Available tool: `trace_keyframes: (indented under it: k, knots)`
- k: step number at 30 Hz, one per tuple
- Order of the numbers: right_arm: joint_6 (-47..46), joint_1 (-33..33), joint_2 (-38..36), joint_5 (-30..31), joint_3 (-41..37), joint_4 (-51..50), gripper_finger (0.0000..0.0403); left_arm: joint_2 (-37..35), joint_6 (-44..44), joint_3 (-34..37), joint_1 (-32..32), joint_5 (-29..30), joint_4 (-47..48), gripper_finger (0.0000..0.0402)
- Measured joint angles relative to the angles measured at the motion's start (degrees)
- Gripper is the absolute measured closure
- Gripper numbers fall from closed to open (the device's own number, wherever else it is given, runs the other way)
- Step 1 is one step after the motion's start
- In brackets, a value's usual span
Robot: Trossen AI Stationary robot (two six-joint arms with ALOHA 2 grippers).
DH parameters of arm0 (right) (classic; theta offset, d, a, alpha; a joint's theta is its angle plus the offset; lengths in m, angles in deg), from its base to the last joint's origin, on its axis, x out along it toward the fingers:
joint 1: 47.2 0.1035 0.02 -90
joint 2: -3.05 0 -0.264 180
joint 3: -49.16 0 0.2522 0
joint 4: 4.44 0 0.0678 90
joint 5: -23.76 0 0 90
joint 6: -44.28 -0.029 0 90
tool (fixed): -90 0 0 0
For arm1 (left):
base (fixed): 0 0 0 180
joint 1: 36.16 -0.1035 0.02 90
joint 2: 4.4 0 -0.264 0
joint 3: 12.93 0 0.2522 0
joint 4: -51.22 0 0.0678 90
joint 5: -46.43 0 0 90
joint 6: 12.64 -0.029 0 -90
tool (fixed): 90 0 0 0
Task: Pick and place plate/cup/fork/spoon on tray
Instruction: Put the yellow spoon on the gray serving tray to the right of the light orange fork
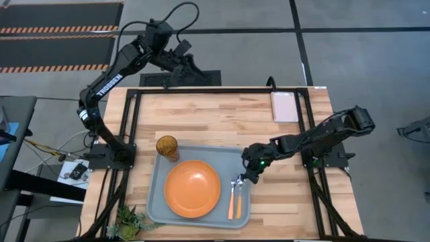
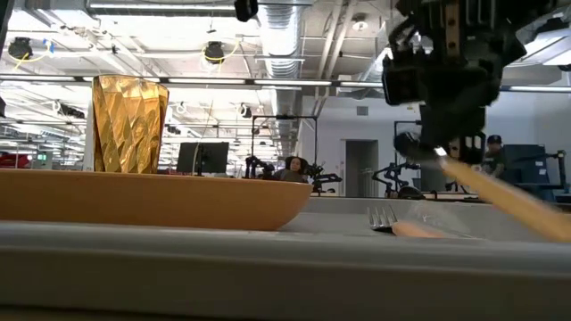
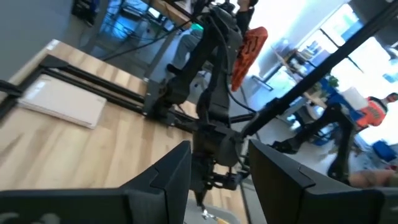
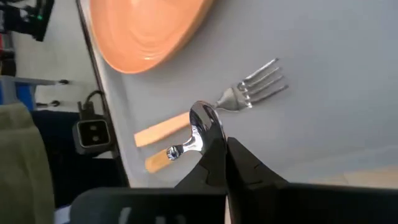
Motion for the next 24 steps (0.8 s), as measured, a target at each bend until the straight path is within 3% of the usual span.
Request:
trace_keyframes:
  k: [12,24]
  knots:
    - [3.0,-0.2,-0.1,1.7,-0.9,0.4,0.0396,0.0,-0.1,0.0,0.0,1.9,0.1,0.0256]
    - [-3.8,0.5,-0.1,1.8,-7.2,8.2,0.0394,0.0,-0.1,0.0,0.0,5.9,0.1,0.0256]
